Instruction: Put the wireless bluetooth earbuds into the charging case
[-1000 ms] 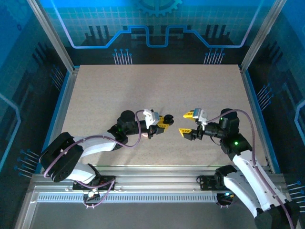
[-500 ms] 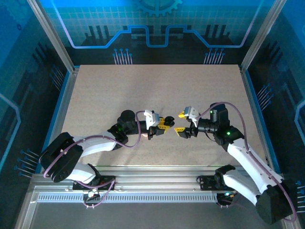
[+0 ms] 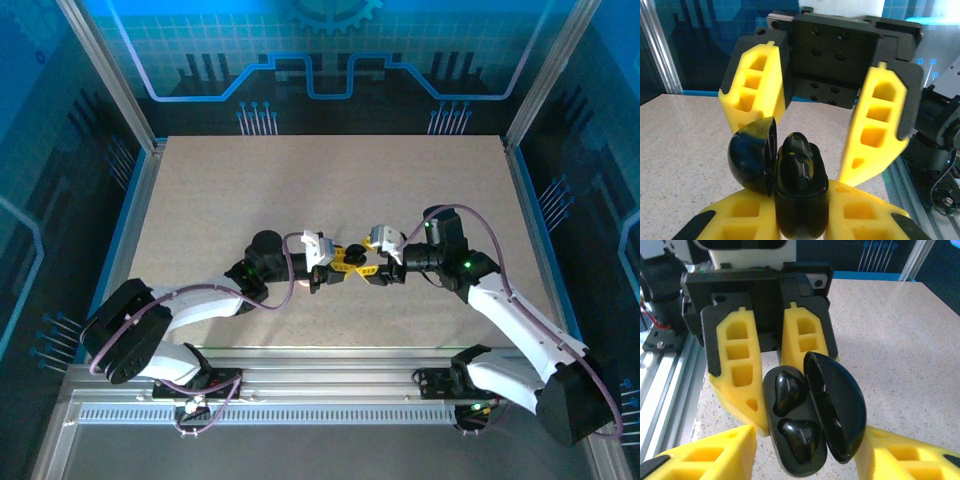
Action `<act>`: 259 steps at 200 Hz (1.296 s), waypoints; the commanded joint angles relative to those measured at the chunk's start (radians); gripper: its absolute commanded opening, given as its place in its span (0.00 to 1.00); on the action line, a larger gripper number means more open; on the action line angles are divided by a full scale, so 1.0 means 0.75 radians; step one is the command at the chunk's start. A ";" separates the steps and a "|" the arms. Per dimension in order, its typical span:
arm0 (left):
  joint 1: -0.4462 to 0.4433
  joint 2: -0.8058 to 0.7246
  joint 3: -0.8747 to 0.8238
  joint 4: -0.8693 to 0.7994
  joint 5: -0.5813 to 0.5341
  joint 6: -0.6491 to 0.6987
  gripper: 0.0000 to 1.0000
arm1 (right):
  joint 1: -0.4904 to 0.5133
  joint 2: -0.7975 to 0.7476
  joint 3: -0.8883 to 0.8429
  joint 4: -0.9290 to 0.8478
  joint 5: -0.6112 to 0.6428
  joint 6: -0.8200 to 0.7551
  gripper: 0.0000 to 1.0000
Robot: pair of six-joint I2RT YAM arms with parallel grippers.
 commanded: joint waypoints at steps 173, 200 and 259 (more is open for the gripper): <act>0.007 -0.033 0.013 0.086 0.051 0.012 0.15 | -0.041 -0.067 0.050 -0.078 -0.113 -0.190 0.44; 0.008 -0.044 0.000 0.083 0.053 0.011 0.15 | -0.044 -0.018 0.092 -0.139 -0.158 -0.234 0.39; 0.006 -0.044 0.004 0.089 0.054 0.019 0.15 | -0.049 0.038 0.154 -0.258 -0.185 -0.313 0.26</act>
